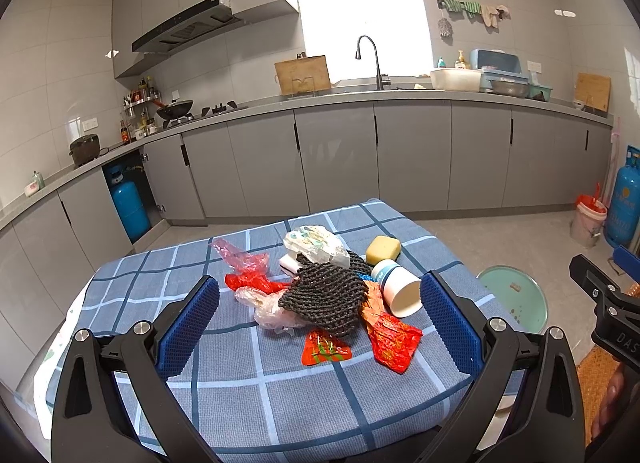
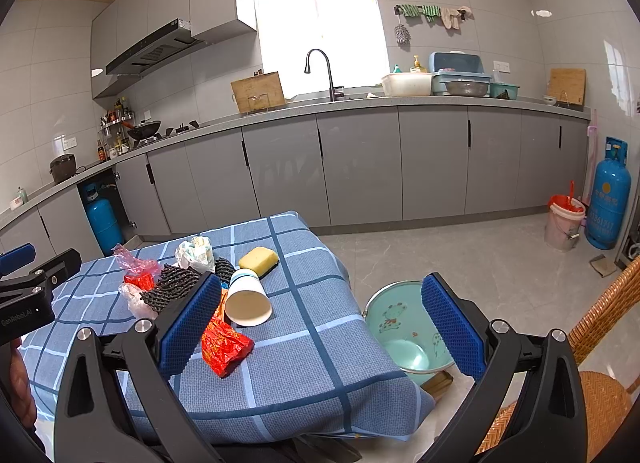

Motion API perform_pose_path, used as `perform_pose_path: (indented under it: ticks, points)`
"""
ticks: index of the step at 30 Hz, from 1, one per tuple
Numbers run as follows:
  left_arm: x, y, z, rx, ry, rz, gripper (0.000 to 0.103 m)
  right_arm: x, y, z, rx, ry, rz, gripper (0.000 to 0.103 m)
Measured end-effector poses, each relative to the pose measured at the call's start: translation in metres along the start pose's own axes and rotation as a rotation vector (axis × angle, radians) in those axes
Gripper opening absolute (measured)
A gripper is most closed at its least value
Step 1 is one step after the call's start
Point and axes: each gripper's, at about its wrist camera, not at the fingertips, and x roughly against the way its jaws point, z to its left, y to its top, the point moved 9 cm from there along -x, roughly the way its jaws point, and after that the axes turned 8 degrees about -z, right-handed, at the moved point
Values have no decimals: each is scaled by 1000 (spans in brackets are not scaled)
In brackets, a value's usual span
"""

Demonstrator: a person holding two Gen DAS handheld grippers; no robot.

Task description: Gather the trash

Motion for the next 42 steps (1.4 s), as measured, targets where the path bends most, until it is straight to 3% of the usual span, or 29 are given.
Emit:
perform_pose_path:
  ticks: [27,32,42]
  points:
    - [0,0,1,2,0,-1,99,0,0,0,-2,1,4,99]
    - [-6,-5,8,2,27,9,99,-4,-6,2,9,-1,12,99]
    - [-52,-42,46,16,104,113,99,-43,-34,1,27,-27,74,99]
